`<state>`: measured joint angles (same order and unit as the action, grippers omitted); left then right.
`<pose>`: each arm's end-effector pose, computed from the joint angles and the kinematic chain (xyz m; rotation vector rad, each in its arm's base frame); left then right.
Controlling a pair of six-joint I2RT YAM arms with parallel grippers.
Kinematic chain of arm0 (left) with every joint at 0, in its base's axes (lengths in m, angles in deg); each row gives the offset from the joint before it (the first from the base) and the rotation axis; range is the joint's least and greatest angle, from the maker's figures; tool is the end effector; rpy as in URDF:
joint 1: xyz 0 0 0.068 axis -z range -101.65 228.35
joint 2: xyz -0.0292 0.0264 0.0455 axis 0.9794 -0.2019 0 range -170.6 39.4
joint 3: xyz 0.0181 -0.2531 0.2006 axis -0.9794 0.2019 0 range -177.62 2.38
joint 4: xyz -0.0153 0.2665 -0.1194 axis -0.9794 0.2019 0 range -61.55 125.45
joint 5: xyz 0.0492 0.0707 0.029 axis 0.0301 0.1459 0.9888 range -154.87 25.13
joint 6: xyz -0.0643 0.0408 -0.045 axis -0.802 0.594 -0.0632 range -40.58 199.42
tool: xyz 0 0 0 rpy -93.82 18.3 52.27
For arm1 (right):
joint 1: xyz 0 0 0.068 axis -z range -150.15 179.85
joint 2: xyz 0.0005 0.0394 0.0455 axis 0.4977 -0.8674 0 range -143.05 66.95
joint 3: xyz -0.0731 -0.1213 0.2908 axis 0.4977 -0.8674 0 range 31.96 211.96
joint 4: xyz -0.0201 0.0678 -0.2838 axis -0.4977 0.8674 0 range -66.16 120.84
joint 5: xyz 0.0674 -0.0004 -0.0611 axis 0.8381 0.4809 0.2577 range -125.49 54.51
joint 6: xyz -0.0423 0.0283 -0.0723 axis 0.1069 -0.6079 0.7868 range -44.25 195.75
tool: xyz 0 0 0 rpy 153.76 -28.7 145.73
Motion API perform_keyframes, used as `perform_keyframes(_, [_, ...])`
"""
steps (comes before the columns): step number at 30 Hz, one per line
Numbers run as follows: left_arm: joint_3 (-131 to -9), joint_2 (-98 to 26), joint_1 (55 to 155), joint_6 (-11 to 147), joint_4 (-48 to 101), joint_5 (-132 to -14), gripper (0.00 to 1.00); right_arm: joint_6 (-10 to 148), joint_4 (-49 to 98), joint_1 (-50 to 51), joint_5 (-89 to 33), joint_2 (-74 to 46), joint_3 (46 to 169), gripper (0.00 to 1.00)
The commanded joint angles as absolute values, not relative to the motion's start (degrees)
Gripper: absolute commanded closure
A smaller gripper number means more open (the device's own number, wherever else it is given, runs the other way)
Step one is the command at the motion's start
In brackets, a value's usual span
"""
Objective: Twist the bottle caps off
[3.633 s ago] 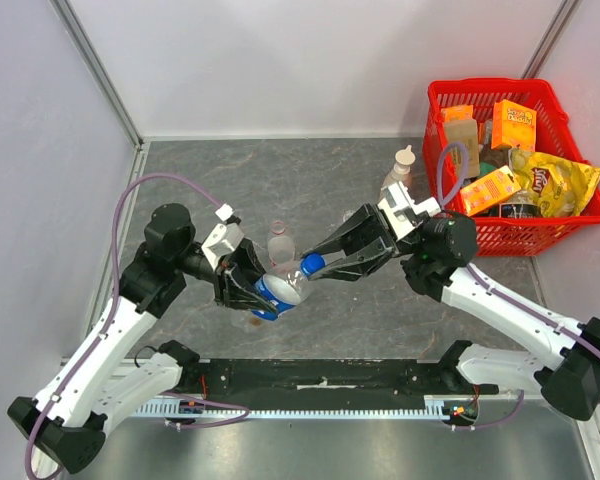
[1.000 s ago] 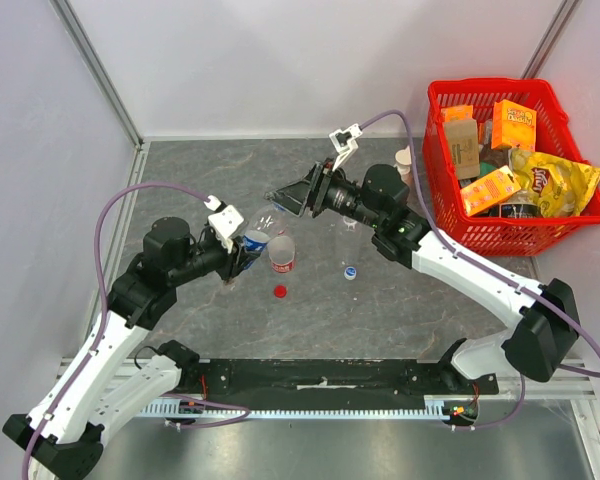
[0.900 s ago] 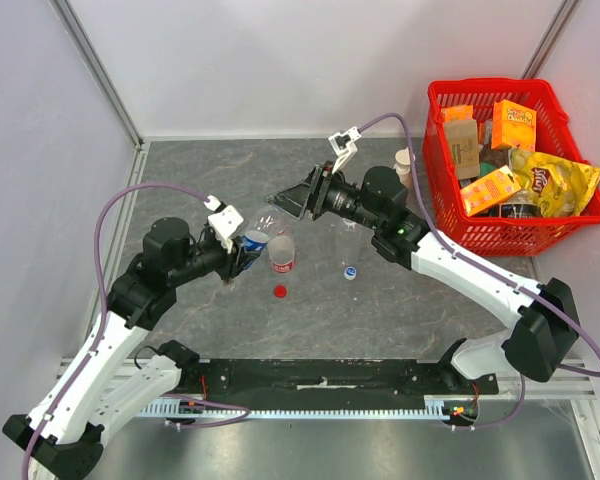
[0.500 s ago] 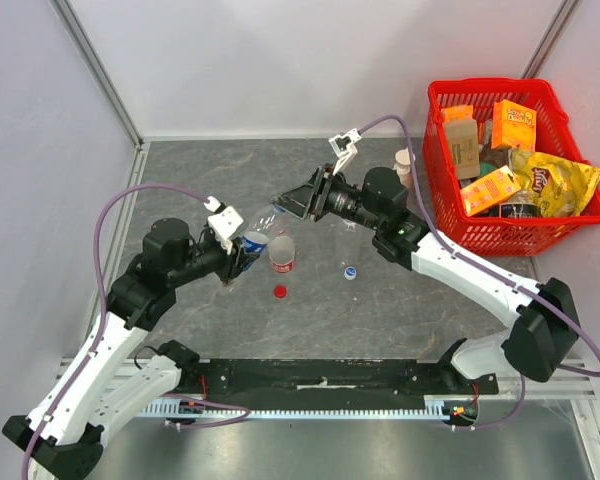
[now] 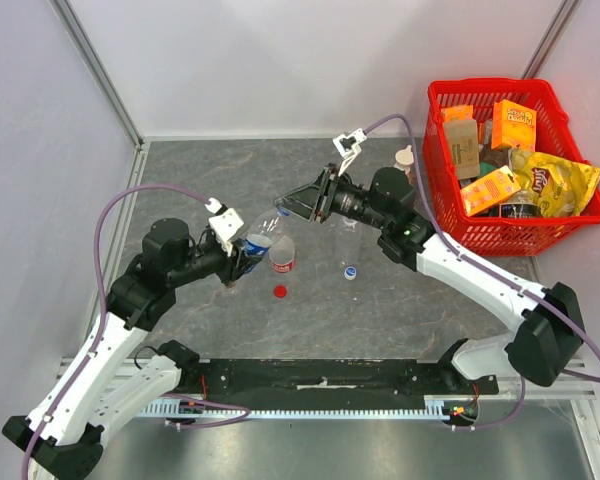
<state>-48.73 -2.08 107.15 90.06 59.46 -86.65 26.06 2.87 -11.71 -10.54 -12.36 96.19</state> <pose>0.1471 -0.1142 0.3748 0.8955 1.7432 -0.5783 0.2698 0.2834 0.4248 -0.2869 1.6764 1.5641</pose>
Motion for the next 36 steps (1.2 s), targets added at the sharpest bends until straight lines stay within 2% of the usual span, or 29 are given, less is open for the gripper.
perform_keyframes(1, [-51.2, -1.8, 107.2, 90.8, 58.8, -94.0, 0.82, 30.7, -0.9, -11.4, -8.0, -7.5, 95.2, 1.0])
perform_keyframes(10, [-52.9, -3.5, 107.2, 89.1, 58.7, -107.2, 0.82, 36.1, -2.9, -11.0, -2.4, -3.5, 93.5, 1.0])
perform_keyframes(14, [-53.3, -4.5, 107.2, 90.4, 58.6, -117.1, 0.82, 37.9, -3.8, -10.9, -1.2, -1.0, 92.6, 1.0])
perform_keyframes(18, [-52.4, -4.5, 107.2, 91.2, 56.6, -126.9, 0.82, 39.7, -2.4, -10.8, -2.2, 0.9, 92.3, 1.0])
perform_keyframes(23, [-49.9, -3.1, 107.2, 87.4, 48.9, -133.6, 0.8, 42.4, 2.5, -10.8, -5.2, 2.0, 92.6, 1.0])
perform_keyframes(30, [-43.0, 1.0, 107.2, 74.3, 27.3, -134.5, 0.8, 47.2, 9.3, -10.8, -9.4, 4.3, 89.1, 1.0])
perform_keyframes(36, [-38.0, 4.8, 107.3, 70.2, 18.4, -124.1, 0.79, 51.5, 15.8, -10.7, -11.1, 5.9, 84.1, 1.0])
